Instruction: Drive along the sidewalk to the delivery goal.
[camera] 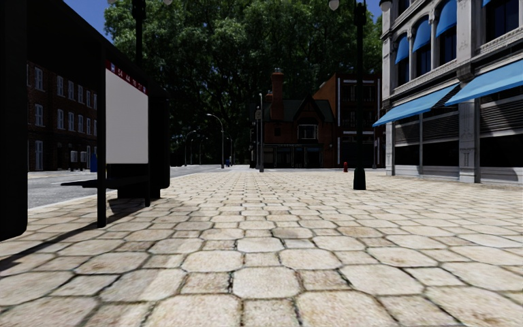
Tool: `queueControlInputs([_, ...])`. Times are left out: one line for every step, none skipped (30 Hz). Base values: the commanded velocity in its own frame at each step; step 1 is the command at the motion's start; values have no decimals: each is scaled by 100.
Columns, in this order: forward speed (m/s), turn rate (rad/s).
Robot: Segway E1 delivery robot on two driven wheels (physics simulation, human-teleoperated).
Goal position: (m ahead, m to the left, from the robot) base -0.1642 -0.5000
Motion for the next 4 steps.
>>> queueControlInputs([0, 0])
queueControlInputs([0, 0])
queueControlInputs([0, 0])
queueControlInputs([0, 0])
